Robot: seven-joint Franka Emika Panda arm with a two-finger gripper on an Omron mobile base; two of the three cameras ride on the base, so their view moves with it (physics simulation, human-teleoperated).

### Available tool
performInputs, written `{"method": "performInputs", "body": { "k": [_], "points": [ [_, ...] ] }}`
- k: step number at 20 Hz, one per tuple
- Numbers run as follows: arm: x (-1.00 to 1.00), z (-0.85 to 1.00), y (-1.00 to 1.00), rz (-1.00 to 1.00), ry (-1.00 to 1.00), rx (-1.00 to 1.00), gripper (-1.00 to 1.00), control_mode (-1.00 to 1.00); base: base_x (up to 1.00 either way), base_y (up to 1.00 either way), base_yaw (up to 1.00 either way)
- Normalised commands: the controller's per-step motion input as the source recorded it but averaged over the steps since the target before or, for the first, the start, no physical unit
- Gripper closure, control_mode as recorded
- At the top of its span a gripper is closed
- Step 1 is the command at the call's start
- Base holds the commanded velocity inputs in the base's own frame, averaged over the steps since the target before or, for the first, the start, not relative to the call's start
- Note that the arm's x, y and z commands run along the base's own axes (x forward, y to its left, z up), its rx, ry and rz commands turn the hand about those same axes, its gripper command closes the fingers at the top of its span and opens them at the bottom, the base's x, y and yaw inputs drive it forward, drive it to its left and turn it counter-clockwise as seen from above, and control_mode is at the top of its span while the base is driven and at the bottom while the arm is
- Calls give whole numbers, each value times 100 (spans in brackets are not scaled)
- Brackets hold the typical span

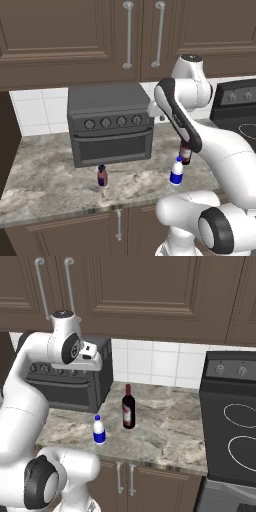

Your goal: Place the drinks on the dining counter in a tight cluster.

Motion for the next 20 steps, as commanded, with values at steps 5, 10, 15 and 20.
{"method": "performInputs", "body": {
  "k": [5, 10, 15, 20],
  "points": [
    [-15, -10, 0, 0, 2, 0, -100, -100, 0, 0, 0],
    [-50, -26, -5, -2, 9, 0, -100, -100, 0, 0, 0],
    [-64, -37, -28, -7, 4, 0, -100, -100, 0, 0, 0],
    [-42, -30, -33, -7, 6, 0, -100, -100, 0, 0, 0]
  ]
}}
